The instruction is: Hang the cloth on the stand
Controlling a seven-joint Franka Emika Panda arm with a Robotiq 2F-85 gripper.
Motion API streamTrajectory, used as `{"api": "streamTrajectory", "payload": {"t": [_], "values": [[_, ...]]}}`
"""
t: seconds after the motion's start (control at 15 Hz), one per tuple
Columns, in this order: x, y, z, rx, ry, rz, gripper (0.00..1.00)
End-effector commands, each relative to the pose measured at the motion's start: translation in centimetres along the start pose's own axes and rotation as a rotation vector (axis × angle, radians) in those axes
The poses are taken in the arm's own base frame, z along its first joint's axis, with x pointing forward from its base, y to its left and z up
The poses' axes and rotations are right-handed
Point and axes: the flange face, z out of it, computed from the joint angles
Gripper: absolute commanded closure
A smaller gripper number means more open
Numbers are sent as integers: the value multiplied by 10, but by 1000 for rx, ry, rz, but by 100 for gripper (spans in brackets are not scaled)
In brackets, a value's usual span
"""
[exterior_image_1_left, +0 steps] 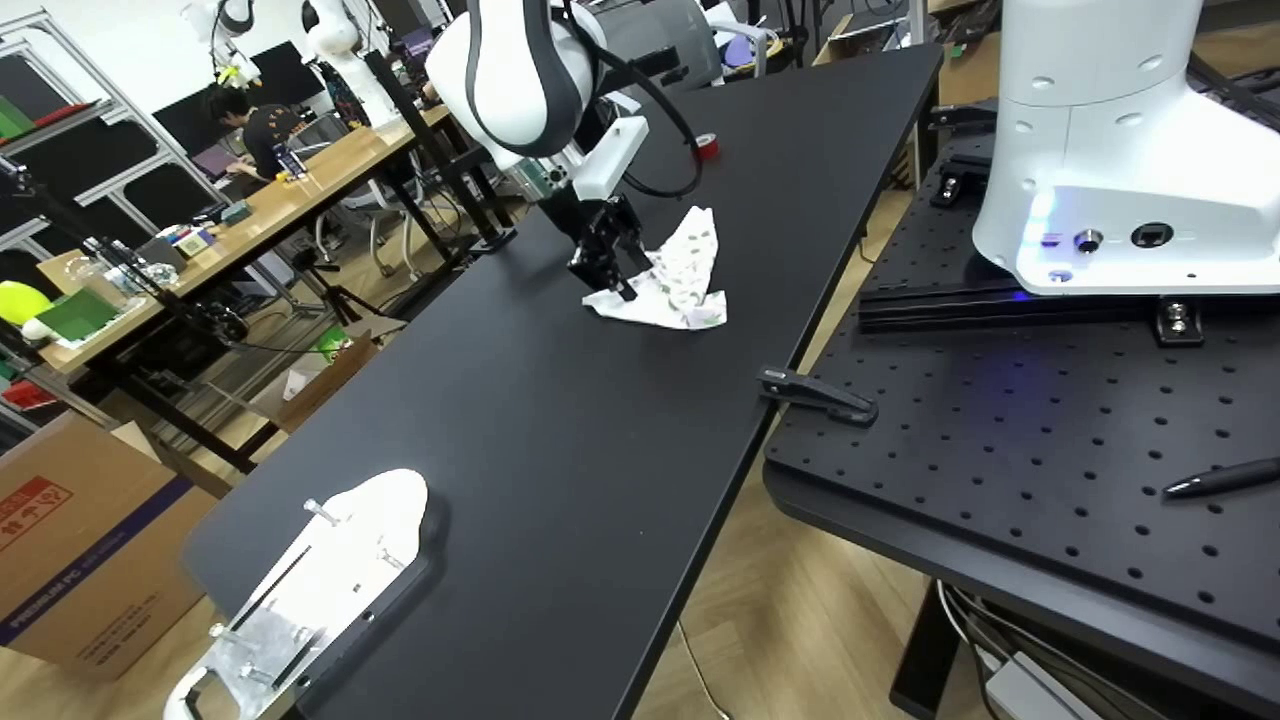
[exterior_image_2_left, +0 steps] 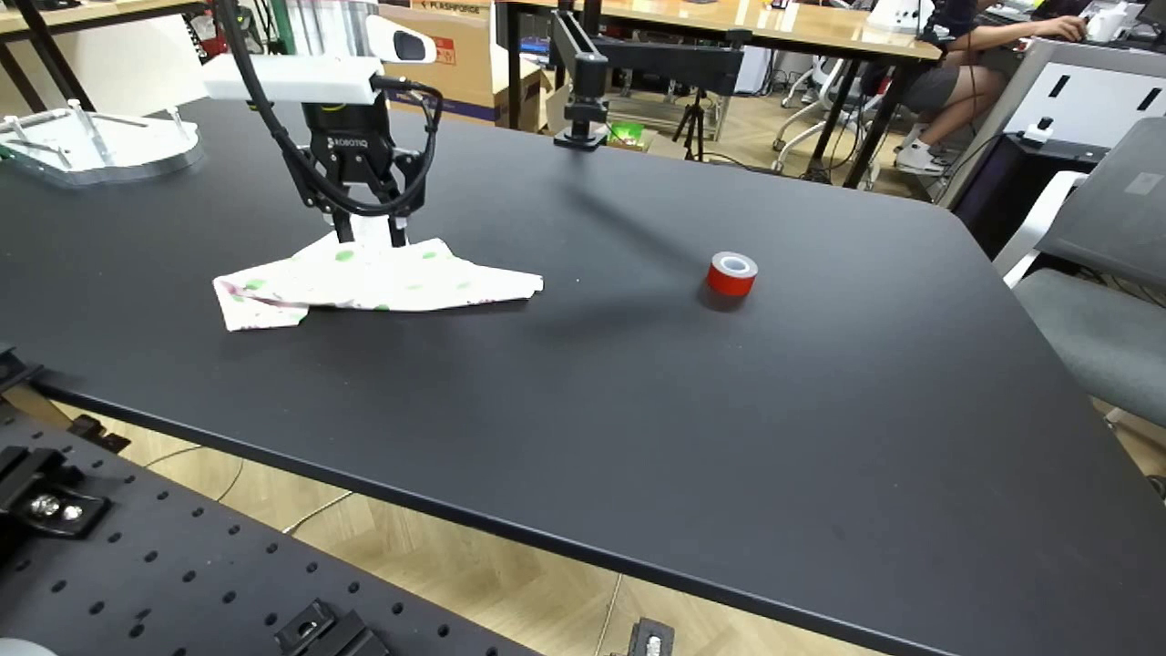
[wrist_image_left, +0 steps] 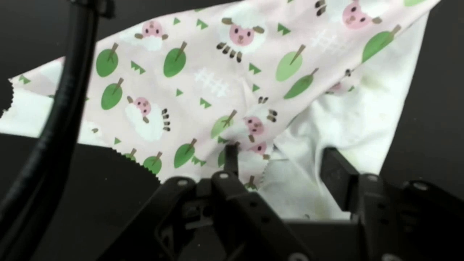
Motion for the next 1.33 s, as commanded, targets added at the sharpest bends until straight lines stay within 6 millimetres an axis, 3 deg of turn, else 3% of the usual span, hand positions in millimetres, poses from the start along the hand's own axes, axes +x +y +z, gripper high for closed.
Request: {"api": "streamTrajectory", "payload": {"t": [0.0, 0.27, 0.4, 1.0, 1.13, 1.2, 1.27], "values": [[-7, -2, -9, 34, -36, 29, 69], [-17, -5, -15, 73, -62, 56, 96], [-21, -5, -23, 84, -65, 65, 100], [-43, 15, -102, 51, 44, 119, 100], [-46, 19, -111, 61, 47, 116, 100], [-47, 19, -111, 67, 39, 114, 75], [-49, 19, -110, 68, 28, 111, 73]]}}
